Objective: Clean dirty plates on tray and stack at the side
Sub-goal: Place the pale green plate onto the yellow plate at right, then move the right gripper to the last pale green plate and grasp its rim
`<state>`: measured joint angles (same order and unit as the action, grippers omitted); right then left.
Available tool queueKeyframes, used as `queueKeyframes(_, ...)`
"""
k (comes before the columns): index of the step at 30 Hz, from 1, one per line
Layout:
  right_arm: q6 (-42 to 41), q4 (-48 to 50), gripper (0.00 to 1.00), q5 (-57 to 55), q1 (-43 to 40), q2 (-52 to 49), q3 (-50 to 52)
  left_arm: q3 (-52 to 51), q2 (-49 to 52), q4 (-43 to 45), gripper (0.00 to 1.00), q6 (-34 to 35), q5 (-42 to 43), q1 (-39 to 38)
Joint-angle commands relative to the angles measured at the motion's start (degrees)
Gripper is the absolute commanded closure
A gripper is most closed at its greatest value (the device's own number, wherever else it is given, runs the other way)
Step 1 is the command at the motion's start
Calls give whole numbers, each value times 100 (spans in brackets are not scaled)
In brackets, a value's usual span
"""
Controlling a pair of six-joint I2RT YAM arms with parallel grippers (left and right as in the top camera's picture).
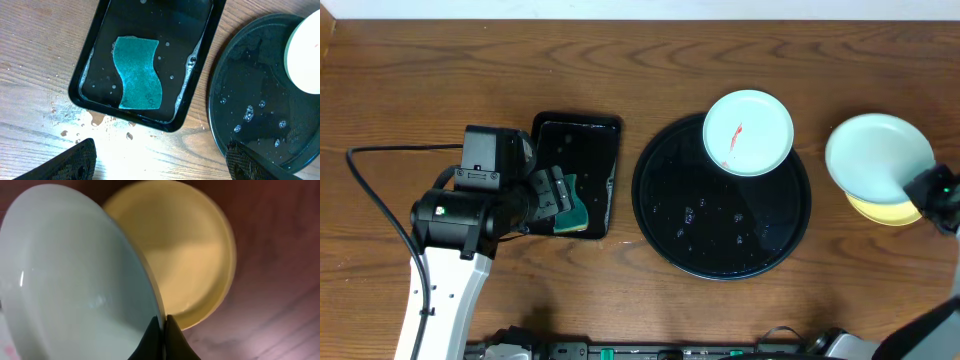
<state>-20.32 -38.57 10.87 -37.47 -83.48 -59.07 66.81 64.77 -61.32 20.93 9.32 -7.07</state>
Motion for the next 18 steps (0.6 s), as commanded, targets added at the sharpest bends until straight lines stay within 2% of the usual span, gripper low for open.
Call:
queueKeyframes(1,-70,142,99,144,-356,-625,-9,59,-4,-17,17,-33,55,15)
queueKeyframes(5,-61,258,98,-262,-417,-944,-9,59,-4,-17,17,-33,55,15)
queueKeyframes(7,-17,358,78,-323,-417,-916,-15,59,-4,-15,17,-33,55,15)
queueKeyframes(8,-15,376,65,-229,-413,-885,-31,59,-4,-15,17,-33,55,15)
queueKeyframes(11,372,407,50,697,-334,-671,-98,59,-4,-17,17,-33,55,15)
queueKeyframes(14,748,385,46,1956,-44,-275,-105,59,-4,-15,17,-33,55,13)
queueKeyframes(18,1113,173,46,2328,774,164,-105,59,-4,-17,17,-33,55,15)
